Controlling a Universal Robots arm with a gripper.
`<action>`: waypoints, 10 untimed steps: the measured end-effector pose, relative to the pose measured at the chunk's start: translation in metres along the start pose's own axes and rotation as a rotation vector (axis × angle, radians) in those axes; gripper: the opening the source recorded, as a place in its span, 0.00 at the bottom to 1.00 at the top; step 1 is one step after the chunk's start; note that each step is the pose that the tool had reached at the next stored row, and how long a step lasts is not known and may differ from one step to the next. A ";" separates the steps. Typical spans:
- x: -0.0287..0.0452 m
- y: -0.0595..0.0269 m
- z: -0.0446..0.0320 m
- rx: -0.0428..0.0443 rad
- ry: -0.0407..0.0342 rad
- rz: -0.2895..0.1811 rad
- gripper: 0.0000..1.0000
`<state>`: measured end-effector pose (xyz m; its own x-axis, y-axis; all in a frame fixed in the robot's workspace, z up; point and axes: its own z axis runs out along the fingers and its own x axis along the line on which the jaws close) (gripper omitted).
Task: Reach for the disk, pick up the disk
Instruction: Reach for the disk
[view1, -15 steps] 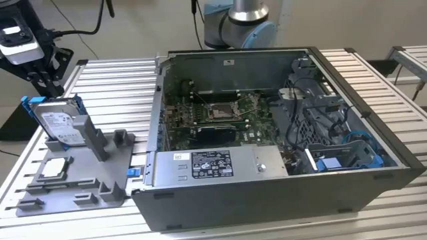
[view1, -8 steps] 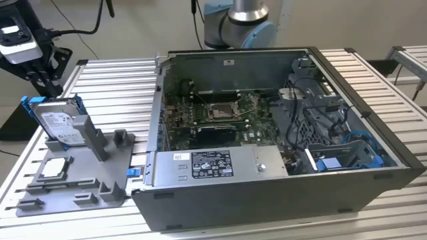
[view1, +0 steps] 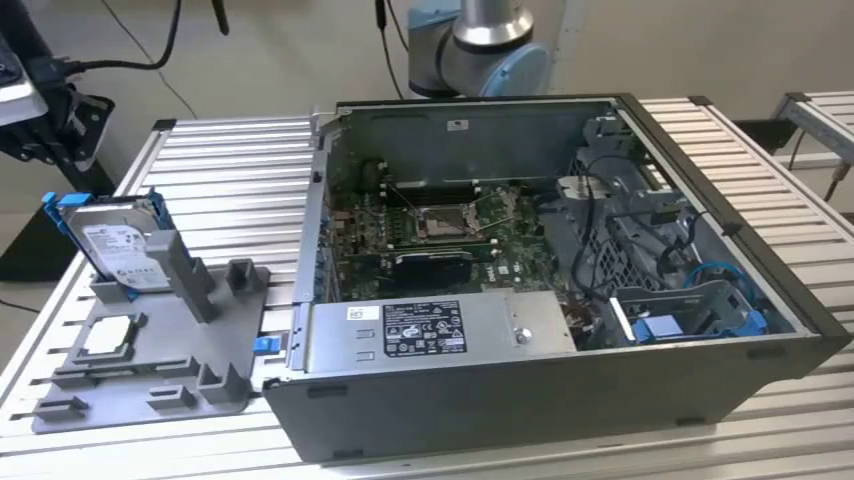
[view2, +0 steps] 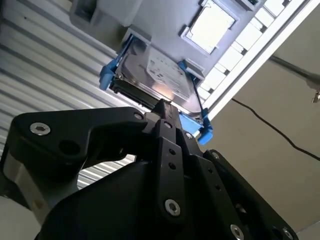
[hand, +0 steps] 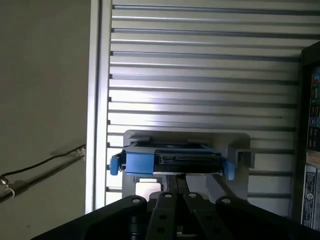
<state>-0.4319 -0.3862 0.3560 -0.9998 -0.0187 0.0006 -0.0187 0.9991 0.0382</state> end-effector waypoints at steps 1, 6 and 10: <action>0.0027 0.0001 0.0000 0.0000 -0.0001 0.000 0.00; 0.0163 0.0014 0.0001 0.0000 0.0000 0.000 0.00; 0.0212 0.0052 0.0004 -0.0001 -0.0001 0.000 0.00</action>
<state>-0.4532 -0.3814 0.3558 -0.9998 -0.0186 0.0005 -0.0186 0.9991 0.0383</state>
